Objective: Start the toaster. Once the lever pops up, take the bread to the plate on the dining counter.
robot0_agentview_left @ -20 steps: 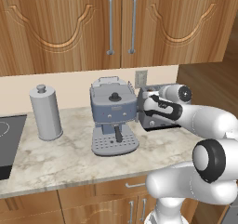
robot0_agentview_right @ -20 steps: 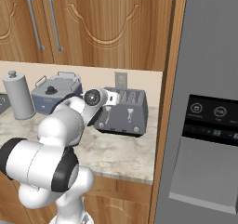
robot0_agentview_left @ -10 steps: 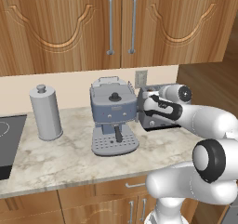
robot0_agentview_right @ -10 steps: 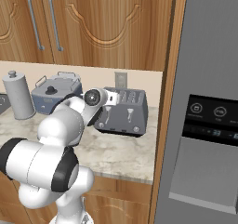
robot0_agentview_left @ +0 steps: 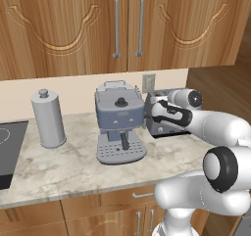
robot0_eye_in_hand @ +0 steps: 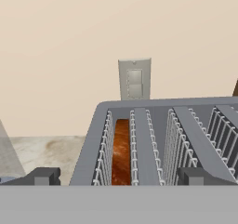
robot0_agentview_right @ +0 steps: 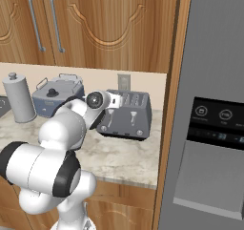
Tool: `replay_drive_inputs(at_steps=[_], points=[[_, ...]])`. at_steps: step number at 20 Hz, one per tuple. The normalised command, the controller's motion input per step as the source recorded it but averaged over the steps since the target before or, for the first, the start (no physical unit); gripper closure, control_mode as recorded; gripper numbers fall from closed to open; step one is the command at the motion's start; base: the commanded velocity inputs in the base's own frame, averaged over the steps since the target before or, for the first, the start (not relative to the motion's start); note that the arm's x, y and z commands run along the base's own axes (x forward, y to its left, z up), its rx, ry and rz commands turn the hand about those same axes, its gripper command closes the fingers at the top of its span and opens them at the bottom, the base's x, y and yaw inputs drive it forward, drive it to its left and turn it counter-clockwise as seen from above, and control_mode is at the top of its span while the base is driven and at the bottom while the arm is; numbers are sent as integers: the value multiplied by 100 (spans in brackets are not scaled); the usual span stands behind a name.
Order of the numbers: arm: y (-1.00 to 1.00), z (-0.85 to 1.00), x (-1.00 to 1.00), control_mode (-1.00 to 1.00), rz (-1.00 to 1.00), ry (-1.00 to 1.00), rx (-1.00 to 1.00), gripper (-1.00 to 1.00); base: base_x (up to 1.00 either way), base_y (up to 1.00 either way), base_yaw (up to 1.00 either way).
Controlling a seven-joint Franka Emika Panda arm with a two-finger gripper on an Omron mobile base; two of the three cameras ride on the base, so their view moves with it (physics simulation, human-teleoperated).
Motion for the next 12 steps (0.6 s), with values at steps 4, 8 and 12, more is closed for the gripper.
replay_drive_inputs(at_steps=[4, 8, 12], points=[[0, 0, 0, -100, 0, 0, 0, -100, 0, 0, 0], [0, 0, 0, -100, 0, 0, 0, -100, 0, 0, 0], [0, 0, 0, -100, 0, 0, 0, -100, 0, 0, 0]])
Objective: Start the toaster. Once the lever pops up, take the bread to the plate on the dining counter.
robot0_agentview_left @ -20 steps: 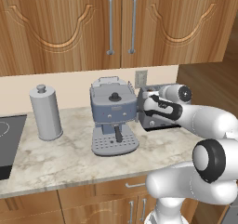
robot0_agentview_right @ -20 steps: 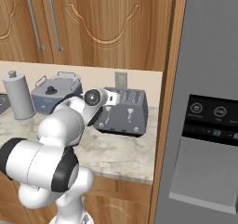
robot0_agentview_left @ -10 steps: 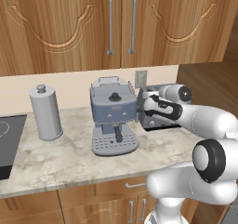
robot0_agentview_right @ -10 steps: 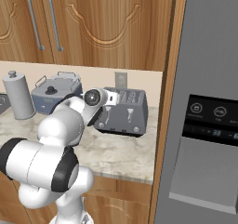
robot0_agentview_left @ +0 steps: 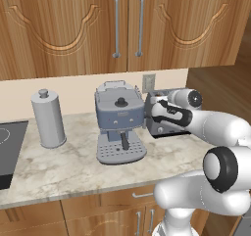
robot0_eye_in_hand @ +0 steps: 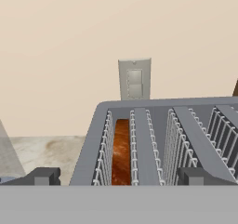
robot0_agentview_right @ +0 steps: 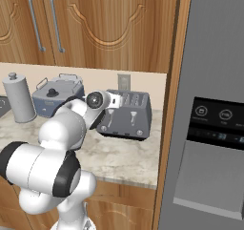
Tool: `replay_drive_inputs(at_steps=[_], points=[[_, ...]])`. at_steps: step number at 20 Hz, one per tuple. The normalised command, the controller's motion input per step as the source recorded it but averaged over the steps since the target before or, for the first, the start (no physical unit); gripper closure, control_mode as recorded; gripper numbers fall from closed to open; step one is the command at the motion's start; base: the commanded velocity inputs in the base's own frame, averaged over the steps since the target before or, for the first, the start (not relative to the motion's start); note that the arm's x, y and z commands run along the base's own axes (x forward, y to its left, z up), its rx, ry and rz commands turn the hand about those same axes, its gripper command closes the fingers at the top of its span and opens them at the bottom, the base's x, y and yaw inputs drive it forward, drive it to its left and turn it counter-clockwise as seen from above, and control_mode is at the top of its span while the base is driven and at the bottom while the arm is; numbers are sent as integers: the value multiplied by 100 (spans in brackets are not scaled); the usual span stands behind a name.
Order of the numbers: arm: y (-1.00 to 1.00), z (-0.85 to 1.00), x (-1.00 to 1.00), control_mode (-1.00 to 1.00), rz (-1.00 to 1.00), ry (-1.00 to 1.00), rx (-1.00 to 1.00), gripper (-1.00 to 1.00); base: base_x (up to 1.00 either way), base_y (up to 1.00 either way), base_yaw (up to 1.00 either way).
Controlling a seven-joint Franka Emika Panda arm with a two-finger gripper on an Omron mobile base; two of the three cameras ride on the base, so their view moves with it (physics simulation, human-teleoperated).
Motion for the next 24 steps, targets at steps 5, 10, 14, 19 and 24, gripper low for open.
replay_drive_inputs(at_steps=[5, 10, 14, 19, 24], points=[[0, 0, 0, -100, 0, 0, 0, -100, 0, 0, 0], [0, 0, 0, -100, 0, 0, 0, -100, 0, 0, 0], [0, 0, 0, -100, 0, 0, 0, -100, 0, 0, 0], [0, 0, 0, -100, 0, 0, 0, -100, 0, 0, 0], [0, 0, 0, -100, 0, 0, 0, -100, 0, 0, 0]])
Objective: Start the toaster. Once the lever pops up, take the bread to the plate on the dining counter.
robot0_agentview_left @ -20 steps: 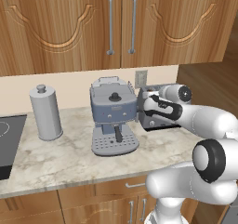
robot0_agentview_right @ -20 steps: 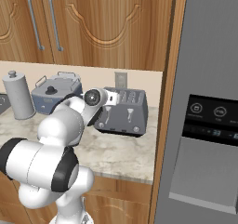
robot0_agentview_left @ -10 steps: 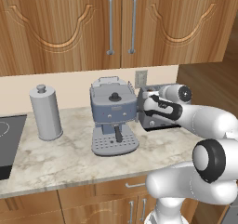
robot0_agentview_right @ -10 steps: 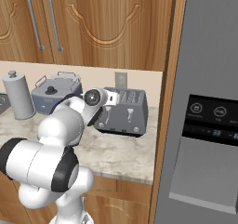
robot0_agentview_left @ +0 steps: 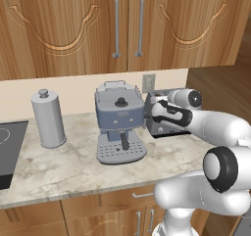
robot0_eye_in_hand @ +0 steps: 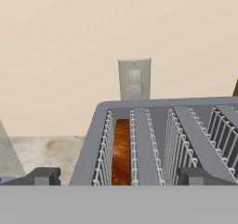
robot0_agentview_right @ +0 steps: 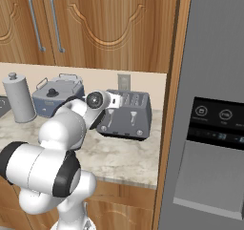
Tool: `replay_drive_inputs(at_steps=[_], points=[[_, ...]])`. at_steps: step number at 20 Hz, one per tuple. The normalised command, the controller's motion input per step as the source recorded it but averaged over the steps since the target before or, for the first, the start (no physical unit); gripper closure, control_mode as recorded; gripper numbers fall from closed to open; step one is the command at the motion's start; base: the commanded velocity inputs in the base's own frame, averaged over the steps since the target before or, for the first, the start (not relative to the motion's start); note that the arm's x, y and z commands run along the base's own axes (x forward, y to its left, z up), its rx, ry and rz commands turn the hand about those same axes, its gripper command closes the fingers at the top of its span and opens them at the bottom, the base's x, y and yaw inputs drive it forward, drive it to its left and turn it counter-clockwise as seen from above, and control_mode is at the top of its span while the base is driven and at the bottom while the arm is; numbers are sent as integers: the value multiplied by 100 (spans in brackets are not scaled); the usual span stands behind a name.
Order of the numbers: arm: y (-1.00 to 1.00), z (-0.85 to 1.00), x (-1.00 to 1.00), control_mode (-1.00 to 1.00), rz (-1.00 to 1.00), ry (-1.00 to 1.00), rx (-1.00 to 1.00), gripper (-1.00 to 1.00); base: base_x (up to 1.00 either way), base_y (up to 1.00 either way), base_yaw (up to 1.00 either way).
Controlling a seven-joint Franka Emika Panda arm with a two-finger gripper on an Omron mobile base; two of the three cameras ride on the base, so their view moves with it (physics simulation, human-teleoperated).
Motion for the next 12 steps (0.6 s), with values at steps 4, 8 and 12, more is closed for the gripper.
replay_drive_inputs(at_steps=[4, 8, 12], points=[[0, 0, 0, -100, 0, 0, 0, -100, 0, 0, 0], [0, 0, 0, -100, 0, 0, 0, -100, 0, 0, 0], [0, 0, 0, -100, 0, 0, 0, -100, 0, 0, 0]])
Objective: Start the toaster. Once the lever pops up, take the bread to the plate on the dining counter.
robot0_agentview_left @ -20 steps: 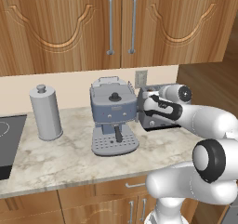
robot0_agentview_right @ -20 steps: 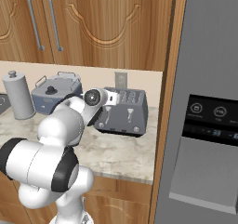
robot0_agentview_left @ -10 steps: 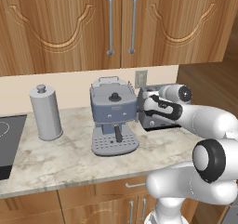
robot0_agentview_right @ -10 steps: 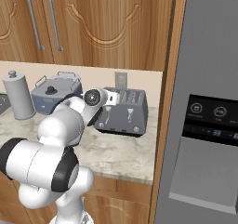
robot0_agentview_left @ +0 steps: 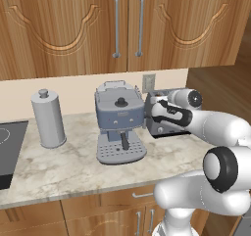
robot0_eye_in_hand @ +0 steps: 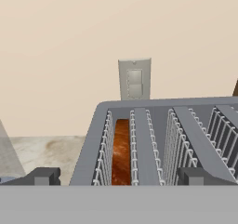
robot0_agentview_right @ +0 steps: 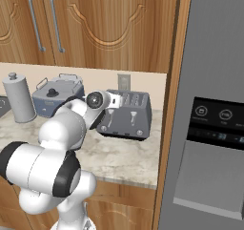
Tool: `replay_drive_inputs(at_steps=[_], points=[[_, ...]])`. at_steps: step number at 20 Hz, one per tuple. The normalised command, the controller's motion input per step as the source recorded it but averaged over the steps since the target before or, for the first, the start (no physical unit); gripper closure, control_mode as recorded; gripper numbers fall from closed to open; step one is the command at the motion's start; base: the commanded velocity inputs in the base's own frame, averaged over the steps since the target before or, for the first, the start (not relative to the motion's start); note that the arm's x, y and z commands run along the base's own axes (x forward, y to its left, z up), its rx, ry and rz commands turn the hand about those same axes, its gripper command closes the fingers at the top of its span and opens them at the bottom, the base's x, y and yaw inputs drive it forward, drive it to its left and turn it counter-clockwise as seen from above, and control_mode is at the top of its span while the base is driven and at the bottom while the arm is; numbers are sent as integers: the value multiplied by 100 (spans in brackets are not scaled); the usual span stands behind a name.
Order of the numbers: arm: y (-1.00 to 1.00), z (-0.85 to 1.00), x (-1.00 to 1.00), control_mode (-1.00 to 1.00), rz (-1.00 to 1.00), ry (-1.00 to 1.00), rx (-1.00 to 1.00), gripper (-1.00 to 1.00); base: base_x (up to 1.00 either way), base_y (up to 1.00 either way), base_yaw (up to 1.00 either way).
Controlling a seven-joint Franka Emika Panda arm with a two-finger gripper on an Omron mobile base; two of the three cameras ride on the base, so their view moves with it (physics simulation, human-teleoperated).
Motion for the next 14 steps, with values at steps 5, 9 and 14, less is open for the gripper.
replay_drive_inputs(at_steps=[5, 9, 14], points=[[0, 0, 0, -100, 0, 0, 0, -100, 0, 0, 0], [0, 0, 0, -100, 0, 0, 0, -100, 0, 0, 0], [0, 0, 0, -100, 0, 0, 0, -100, 0, 0, 0]])
